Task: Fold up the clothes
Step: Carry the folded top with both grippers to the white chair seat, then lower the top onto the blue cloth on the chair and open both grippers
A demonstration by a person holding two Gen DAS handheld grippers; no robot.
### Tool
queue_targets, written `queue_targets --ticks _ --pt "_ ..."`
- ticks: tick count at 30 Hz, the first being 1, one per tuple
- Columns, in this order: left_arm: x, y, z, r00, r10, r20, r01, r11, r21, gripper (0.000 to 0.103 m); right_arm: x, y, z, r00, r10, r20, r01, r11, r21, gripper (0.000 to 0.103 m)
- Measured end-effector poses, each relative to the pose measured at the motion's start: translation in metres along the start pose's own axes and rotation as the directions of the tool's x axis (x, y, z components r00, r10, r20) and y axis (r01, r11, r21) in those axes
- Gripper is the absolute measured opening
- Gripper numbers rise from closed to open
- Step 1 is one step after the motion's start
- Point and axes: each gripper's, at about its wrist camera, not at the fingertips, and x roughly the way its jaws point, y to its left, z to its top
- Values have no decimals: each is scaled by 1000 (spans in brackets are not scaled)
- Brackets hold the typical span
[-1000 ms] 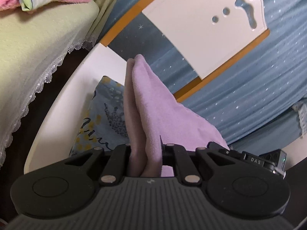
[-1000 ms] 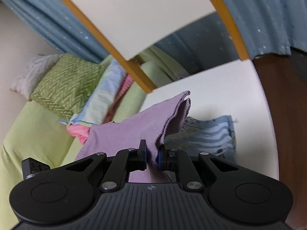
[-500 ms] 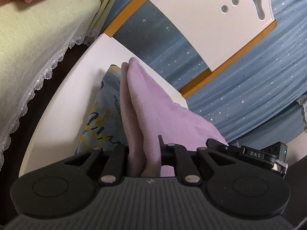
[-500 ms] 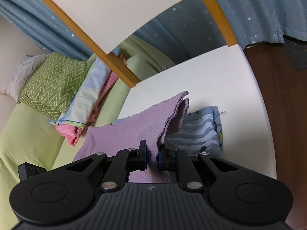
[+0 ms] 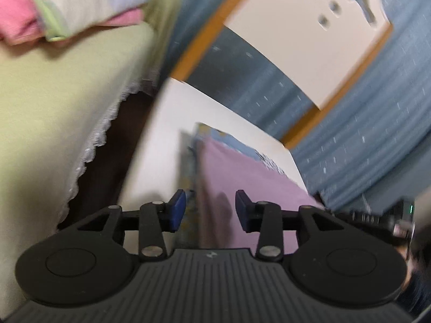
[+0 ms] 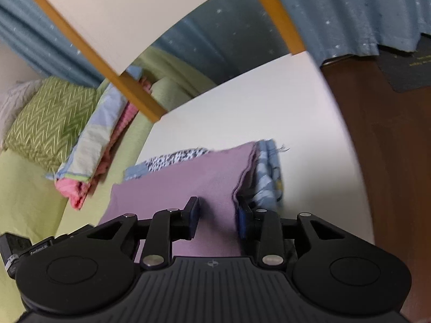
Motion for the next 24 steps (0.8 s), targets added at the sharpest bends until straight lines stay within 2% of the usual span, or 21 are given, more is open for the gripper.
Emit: queue_targets --ticks 2,4,7,9,11,14,15,17,20,22,24 --pt "-12 0 1 999 -20 31 21 1000 -20 31 -12 4 0 993 -94 73 97 994 -43 36" --pt "-25 -12 -5 997 -59 50 58 998 22 24 -29 19 -9 981 -117 158 141 979 -151 35" --pt "-44 -38 -31 993 -105 57 95 982 160 24 -45 43 -37 979 -51 198 111 946 -306 33" --pt "-53 -46 -56 996 -72 61 57 972 226 24 -47 60 -66 980 -19 197 104 897 -430 33" --pt "-52 -43 -73 998 -17 67 1 971 238 24 -41 68 -96 979 -12 204 118 848 -516 33" --pt "-42 -35 -83 996 34 79 -52 969 241 17 -20 64 -122 978 -76 195 173 816 -552 32" --pt "-38 -32 -85 995 44 85 -63 968 242 13 -16 62 -128 976 -83 201 183 813 -553 31" --pt "-36 -33 -80 995 60 82 -79 965 250 12 -18 61 -129 974 -79 211 185 815 -549 30" --pt "-42 -46 -72 990 82 112 -113 945 305 12 -29 66 -118 973 -64 220 178 814 -553 30" --pt "-46 -53 -61 987 55 149 -101 943 316 17 -35 69 -105 969 -48 243 181 808 -561 30" --pt "-45 -61 -47 983 38 177 -97 938 333 18 -32 68 -86 964 -53 261 195 808 -555 30"
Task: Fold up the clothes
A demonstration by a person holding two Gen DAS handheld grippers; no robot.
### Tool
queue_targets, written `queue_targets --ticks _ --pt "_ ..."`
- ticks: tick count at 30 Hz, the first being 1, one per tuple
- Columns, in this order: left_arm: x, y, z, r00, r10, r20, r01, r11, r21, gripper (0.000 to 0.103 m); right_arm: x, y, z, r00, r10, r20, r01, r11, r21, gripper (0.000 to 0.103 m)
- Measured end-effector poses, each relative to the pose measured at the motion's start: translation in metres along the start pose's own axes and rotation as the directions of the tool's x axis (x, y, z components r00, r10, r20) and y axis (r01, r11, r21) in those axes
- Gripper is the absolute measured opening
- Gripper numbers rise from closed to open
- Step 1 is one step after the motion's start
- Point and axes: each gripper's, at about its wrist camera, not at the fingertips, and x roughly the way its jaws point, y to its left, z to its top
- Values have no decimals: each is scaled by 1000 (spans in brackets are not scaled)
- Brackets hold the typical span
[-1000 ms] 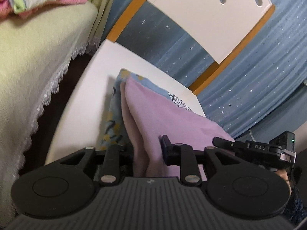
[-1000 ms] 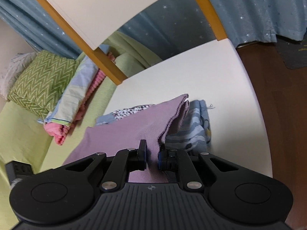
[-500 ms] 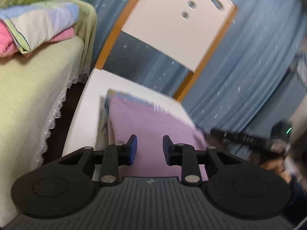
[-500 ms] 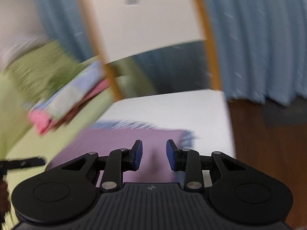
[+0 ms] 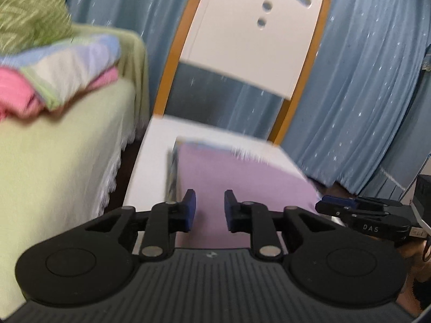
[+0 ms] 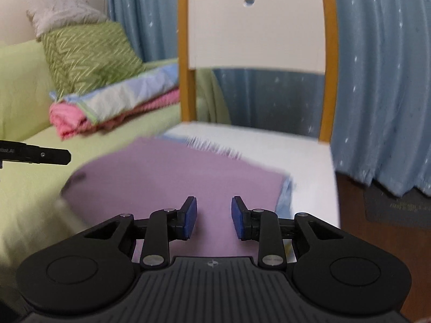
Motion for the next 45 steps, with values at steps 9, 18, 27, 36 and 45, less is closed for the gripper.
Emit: queue_targets --ticks 9,18,27,36,45 --pt "104 1 30 981 75 -181 -61 995 77 18 90 -34 26 978 -4 -209 29 992 119 30" --pt "23 5 1 992 108 -70 -106 994 40 27 1 7 -4 998 38 -56 -35 998 53 31" --pt "15 15 -34 975 144 -169 -173 970 -169 28 -15 17 -35 994 -26 -108 31 998 51 31" --pt "-28 -58 -46 892 364 -266 -386 922 -33 37 -70 48 -41 991 -64 -120 75 993 89 55" --pt "-78 -105 -67 856 420 -301 -439 898 6 50 -114 79 -56 982 -49 -182 70 992 110 66"
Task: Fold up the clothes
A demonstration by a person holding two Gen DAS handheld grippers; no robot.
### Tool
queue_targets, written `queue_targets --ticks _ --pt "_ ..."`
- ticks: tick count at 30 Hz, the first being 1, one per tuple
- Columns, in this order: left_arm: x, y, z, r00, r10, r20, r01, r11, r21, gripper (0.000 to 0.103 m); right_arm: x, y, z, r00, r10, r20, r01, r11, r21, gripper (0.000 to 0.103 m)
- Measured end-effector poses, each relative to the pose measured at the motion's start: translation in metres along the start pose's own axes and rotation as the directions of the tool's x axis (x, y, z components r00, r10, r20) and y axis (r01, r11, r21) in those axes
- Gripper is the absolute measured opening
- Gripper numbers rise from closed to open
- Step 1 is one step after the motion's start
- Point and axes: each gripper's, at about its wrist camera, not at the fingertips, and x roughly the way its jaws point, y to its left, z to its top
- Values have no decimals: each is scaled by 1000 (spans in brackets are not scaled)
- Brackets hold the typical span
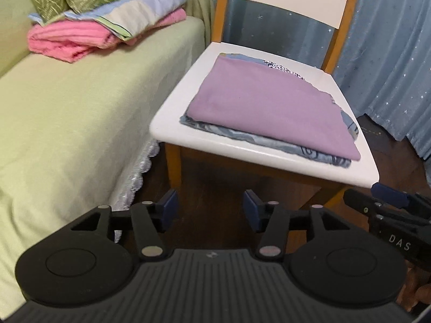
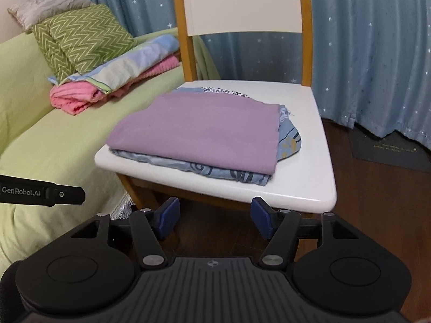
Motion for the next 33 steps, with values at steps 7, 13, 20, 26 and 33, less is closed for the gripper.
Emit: queue_targets --ticks 7,13,20,26,33 --pt "-35 -4 -12 997 54 55 -54 999 5 68 -28 11 -8 999 -29 14 29 1000 4 84" --pt "-49 -6 -21 995 74 68 -75 997 1 90 -43 18 -10 999 -28 19 28 1000 0 94" --pt "-65 -11 -30 992 82 93 -84 996 17 102 -54 26 -5 997 -73 -1 73 997 6 101" --pt "-70 -10 -39 996 37 87 -37 999 3 102 -58 27 -5 988 -153 -9 153 988 17 103" --pt "-77 -2 -51 994 -18 104 21 999 -33 102 -59 21 -8 987 -163 -2 163 986 38 103"
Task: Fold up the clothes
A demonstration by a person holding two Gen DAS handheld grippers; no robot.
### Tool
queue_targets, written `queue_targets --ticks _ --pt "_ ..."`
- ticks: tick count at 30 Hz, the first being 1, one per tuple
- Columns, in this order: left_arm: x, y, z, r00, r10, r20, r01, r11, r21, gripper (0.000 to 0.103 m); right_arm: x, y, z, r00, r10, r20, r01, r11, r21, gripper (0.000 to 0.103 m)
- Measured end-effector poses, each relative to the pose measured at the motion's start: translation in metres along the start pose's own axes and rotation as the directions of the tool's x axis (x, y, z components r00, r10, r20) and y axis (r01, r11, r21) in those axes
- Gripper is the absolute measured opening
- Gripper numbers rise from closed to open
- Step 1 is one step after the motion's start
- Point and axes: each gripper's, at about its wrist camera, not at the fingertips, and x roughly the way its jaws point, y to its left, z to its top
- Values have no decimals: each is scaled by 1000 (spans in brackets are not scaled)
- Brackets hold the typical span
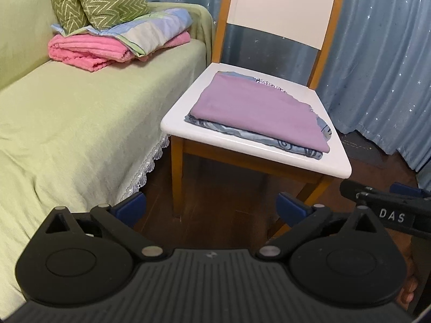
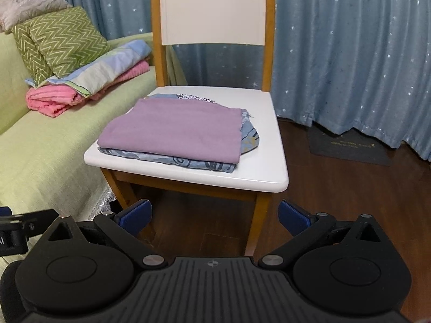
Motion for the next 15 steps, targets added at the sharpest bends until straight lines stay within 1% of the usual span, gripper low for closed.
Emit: queue_targets --ticks 4,9,12,15 --pt "0 -6 -3 999 41 7 -41 998 40 102 3 -3 1 999 36 -23 -35 999 24 103" --pt "7 -12 -6 997 74 -17 -73 995 61 102 8 1 4 997 37 -63 -36 999 26 103" --pt "13 -14 -9 995 98 -33 -96 993 70 102 10 5 3 997 39 -70 -37 999 22 103" --pt "20 -12 -10 993 104 -53 -101 993 63 102 13 9 3 996 42 -74 -40 999 19 103"
